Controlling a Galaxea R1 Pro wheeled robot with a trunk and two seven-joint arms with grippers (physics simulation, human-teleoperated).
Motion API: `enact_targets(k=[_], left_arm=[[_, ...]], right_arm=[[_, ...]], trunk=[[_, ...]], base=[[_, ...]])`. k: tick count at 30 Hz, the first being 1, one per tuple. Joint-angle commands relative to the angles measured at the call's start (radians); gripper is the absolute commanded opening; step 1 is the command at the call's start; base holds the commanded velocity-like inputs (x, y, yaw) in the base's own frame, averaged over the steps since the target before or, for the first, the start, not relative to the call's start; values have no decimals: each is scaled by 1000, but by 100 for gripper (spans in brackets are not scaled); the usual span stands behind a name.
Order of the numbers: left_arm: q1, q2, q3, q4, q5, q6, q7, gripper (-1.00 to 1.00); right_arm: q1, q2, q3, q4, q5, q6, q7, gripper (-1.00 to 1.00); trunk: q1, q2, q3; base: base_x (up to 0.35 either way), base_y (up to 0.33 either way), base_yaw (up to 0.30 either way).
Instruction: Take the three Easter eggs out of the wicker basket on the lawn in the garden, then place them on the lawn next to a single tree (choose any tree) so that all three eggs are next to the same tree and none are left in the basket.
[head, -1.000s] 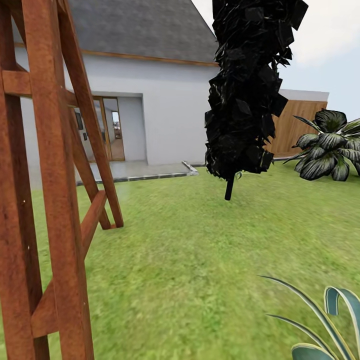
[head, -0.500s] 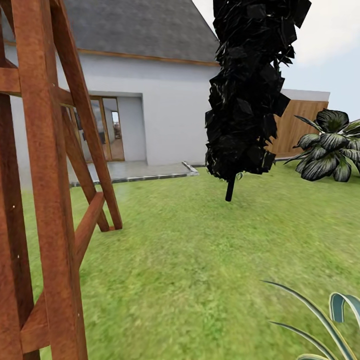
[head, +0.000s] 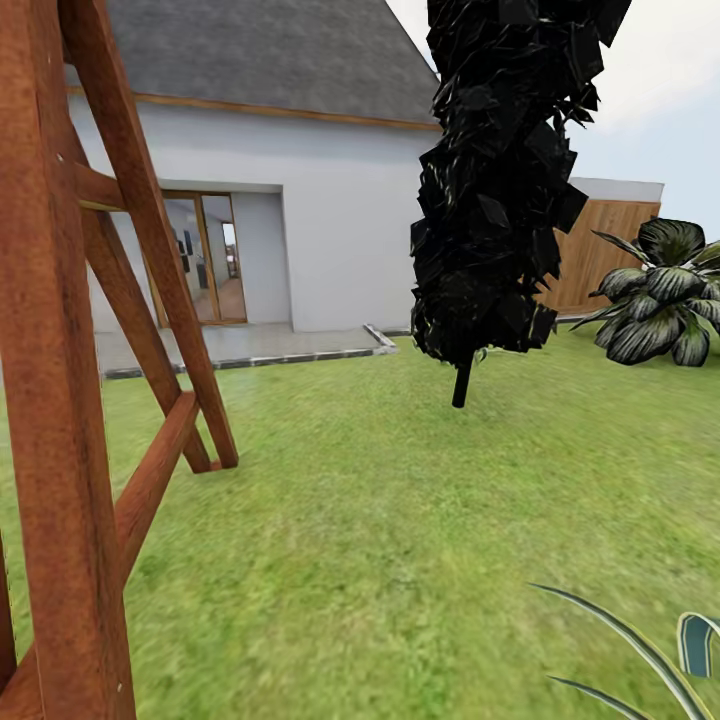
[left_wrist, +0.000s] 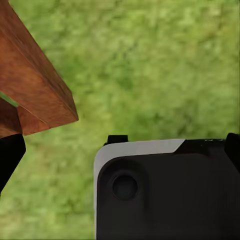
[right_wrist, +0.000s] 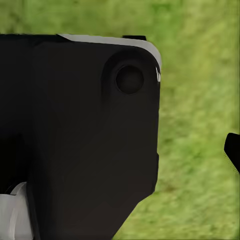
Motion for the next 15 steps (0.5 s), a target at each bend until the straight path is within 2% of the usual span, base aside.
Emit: enact_targets(k=[1,15], left_arm=[[-1,0,-1,1,0,-3,1,100],[-1,-1,-1,1,-1,-3,1,100]], right_arm=[[0,0,1,-1,0,-2,0,100],[0,0,1,-1,0,-2,0,100]], trunk=[[1,-1,-1],[1,-1,-1]], base=[[272,-6,0],[268,-1,0]])
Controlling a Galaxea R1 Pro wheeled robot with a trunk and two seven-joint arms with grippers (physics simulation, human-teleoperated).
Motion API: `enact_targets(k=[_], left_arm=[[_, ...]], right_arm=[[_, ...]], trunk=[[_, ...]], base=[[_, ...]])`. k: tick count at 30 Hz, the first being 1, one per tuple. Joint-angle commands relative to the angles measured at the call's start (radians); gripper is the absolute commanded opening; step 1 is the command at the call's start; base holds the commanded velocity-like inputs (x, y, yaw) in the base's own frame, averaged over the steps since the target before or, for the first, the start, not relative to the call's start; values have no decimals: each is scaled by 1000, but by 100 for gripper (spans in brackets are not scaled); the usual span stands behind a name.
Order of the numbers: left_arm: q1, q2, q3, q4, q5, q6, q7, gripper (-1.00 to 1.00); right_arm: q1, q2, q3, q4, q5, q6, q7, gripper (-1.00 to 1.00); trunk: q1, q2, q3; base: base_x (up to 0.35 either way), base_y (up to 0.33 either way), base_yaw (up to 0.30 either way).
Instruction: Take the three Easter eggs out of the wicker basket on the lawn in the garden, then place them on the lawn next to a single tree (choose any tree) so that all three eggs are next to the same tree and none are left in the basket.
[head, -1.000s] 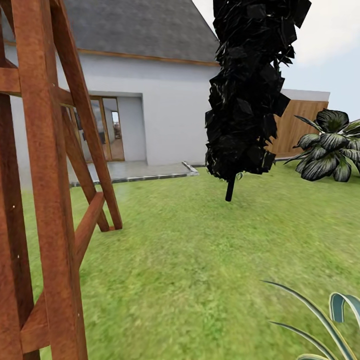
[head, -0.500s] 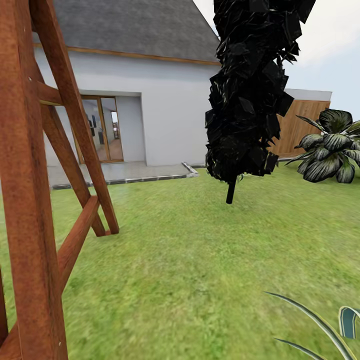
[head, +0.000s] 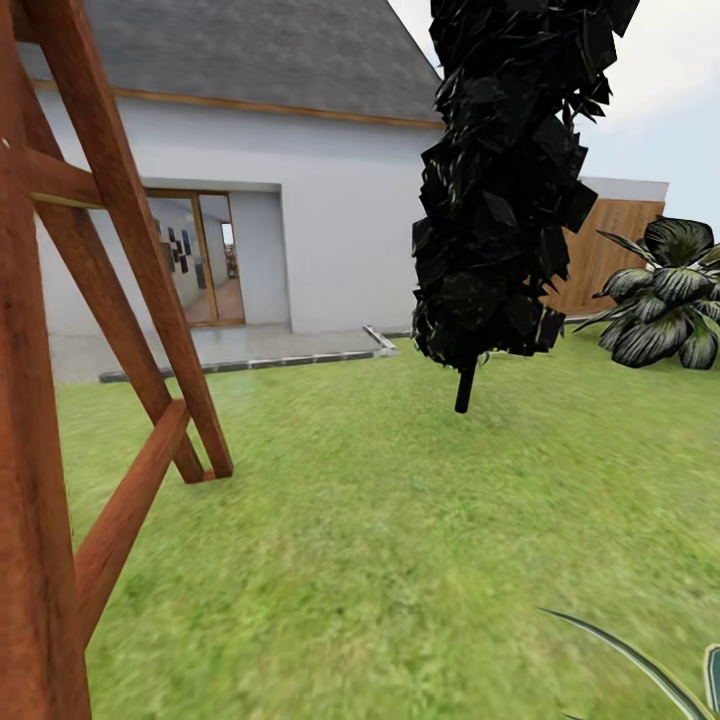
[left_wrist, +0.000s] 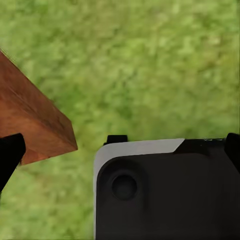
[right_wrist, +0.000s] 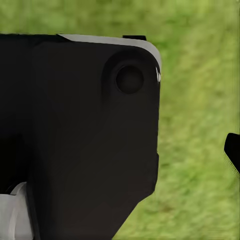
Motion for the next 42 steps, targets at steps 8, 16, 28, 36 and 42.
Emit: enact_targets(k=[8,16,28,36,42], left_arm=[[-1,0,-1,1,0,-3,1,100],[-1,0,-1,1,0,-3,1,100],[-1,1,-1,1,0,-3,1,100],[-1,1,-1,1,0,-3,1,100],[-1,1,-1,1,0,-3,1,100]], right_arm=[[0,0,1,-1,0,-2,0,100],[0,0,1,-1,0,-2,0,100],[0,0,1,-1,0,-2,0,100],[0,0,1,0,0,-2,0,100],[0,0,1,0,0,-2,0,100]], trunk=[[1,-1,-1],[1,-1,-1],[1,-1,-1],[1,-1,-1],[1,-1,-1]], base=[[328,0,0],[324,-32,0],[329,-3,0],[330,0,0],[330,0,0]])
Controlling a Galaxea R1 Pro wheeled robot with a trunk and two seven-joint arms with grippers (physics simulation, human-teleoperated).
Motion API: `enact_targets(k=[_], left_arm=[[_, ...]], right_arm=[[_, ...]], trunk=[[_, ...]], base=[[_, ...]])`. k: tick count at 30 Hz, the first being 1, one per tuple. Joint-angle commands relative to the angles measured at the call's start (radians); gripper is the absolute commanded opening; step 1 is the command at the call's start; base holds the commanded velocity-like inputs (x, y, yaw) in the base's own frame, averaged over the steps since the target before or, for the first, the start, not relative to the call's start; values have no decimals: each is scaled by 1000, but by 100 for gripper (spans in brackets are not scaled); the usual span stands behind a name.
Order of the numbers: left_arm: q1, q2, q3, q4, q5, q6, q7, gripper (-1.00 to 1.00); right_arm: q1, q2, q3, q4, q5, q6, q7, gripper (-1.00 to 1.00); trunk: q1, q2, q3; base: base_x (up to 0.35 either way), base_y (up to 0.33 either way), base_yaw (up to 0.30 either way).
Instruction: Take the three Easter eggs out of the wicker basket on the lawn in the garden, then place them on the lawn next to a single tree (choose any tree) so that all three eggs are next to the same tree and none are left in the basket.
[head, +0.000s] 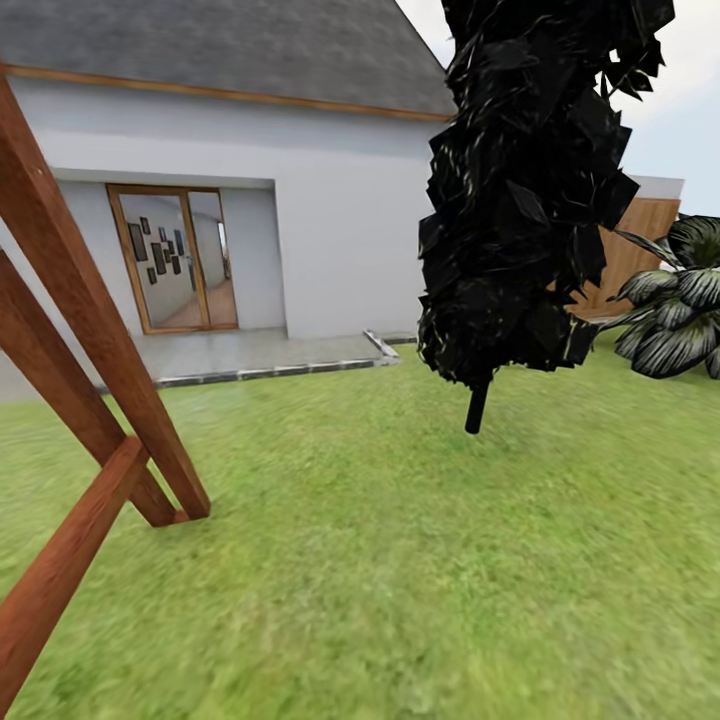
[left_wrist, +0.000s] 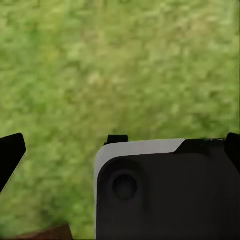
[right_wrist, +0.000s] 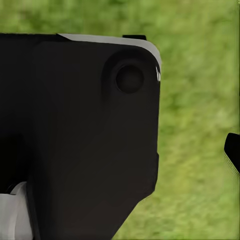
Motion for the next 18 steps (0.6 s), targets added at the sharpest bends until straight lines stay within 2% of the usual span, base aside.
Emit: enact_targets(k=[1,18], left_arm=[[-1,0,-1,1,0,-3,1,100],[-1,-1,-1,1,-1,-3,1,100]], right_arm=[[0,0,1,-2,0,-2,0,100],[0,0,1,-2,0,-2,0,100]], trunk=[[1,-1,-1],[1,-1,-1]], base=[[330,0,0],[330,0,0]])
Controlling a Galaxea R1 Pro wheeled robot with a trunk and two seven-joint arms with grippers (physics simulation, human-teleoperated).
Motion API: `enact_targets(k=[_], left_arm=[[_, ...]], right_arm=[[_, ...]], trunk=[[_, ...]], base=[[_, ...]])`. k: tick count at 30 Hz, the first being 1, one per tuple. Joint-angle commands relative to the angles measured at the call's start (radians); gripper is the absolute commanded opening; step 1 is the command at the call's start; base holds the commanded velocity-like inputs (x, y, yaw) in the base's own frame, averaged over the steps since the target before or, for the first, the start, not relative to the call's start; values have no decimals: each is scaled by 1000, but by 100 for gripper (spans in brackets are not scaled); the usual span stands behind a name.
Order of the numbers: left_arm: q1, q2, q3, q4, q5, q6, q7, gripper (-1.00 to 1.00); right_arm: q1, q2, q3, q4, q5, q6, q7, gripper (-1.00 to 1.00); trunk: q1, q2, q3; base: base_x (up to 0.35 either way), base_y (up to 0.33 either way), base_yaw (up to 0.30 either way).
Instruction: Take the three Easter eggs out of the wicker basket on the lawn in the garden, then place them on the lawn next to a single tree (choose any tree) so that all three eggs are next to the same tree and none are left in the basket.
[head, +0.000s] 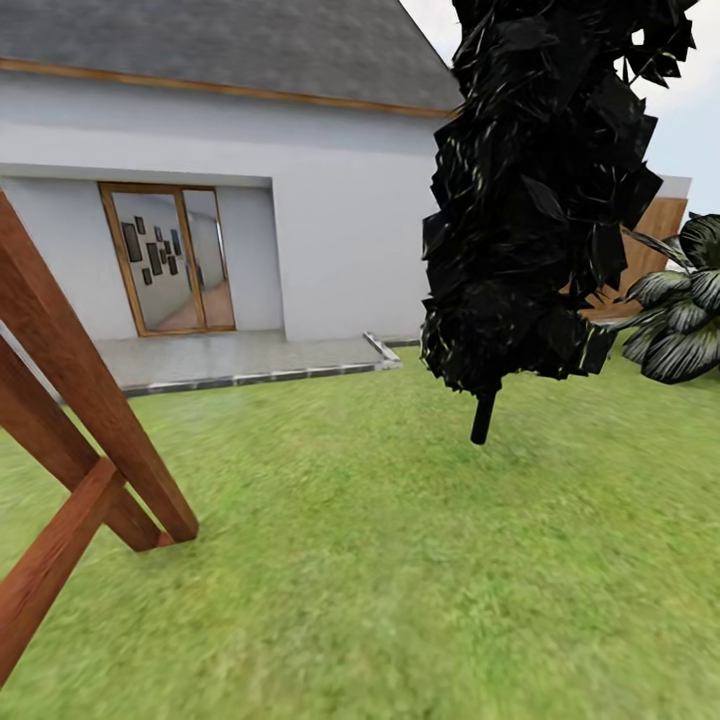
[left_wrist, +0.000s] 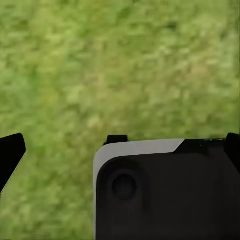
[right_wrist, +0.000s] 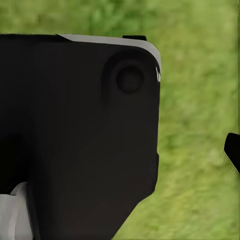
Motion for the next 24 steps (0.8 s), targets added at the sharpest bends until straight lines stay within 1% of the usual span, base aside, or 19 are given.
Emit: enact_targets(k=[1,13,19,24], left_arm=[[-1,0,-1,1,0,-3,1,100],[-1,0,-1,1,-1,-3,2,100],[-1,0,-1,1,-1,-3,2,100],[-1,0,-1,1,-2,-3,2,100]], right_arm=[[0,0,1,-1,0,-1,0,100],[0,0,1,-1,0,-2,0,100],[0,0,1,1,0,-1,0,100],[0,0,0,3,0,-1,0,100]], trunk=[[1,-1,-1],[1,-1,-1],[1,-1,-2],[1,-1,-3]], base=[[330,0,0],[331,0,0],[331,0,114],[331,0,44]])
